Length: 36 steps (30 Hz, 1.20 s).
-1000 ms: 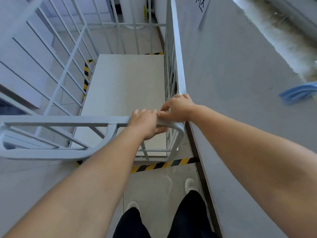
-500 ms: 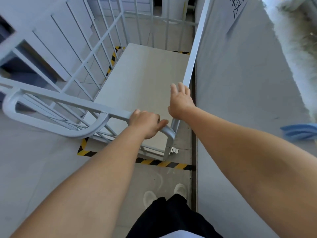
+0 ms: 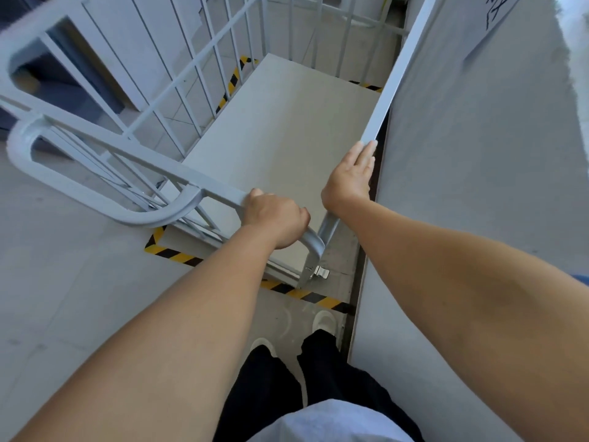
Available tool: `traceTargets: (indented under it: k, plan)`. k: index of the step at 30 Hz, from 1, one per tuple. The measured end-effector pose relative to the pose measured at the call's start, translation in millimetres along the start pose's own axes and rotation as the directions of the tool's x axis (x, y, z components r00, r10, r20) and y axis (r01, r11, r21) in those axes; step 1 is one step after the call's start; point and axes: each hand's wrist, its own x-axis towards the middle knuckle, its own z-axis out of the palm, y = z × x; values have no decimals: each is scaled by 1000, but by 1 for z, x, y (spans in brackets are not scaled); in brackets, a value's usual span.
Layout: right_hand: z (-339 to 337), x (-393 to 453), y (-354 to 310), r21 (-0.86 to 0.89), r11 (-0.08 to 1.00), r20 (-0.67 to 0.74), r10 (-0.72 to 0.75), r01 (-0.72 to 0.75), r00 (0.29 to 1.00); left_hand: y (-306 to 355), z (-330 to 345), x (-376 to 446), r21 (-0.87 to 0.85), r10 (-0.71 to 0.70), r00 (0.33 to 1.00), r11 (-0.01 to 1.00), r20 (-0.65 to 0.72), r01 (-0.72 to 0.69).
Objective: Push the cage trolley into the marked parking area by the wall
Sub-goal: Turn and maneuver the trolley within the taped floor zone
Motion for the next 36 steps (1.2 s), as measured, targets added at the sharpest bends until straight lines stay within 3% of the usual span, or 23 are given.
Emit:
traceTargets:
  k: [8,12,15,19,24,29,32,36]
  plan:
    - [-4,1,-7,64,982,79,172,-177,982,1,-1,-1,47,36,999,998,-34,-34]
    - [-7,2,-8,69,970,123,223,-232,967,-1,-5,-3,136,108,994,985,21,-110]
    - [-9,3,-7,36,969,121,237,-243,964,-2,-9,-3,160,154,986,974,60,-162]
    - [-8,2,-5,30,988,136,146,-152,980,-4,-10,-3,211,196,977,955,84,-210]
    - [-8,4,-7,55,965,128,247,-255,961,-3,-12,-4,253,225,970,937,89,-240]
    - [-10,5,-7,20,967,136,250,-255,959,-5,-10,-1,219,238,970,945,49,-243]
    - [-10,6,-5,-10,983,151,183,-184,972,-6,-10,5,120,205,978,971,26,-206]
    - [-13,3,-4,28,975,150,213,-220,965,-12,-11,14,18,198,979,980,42,-199]
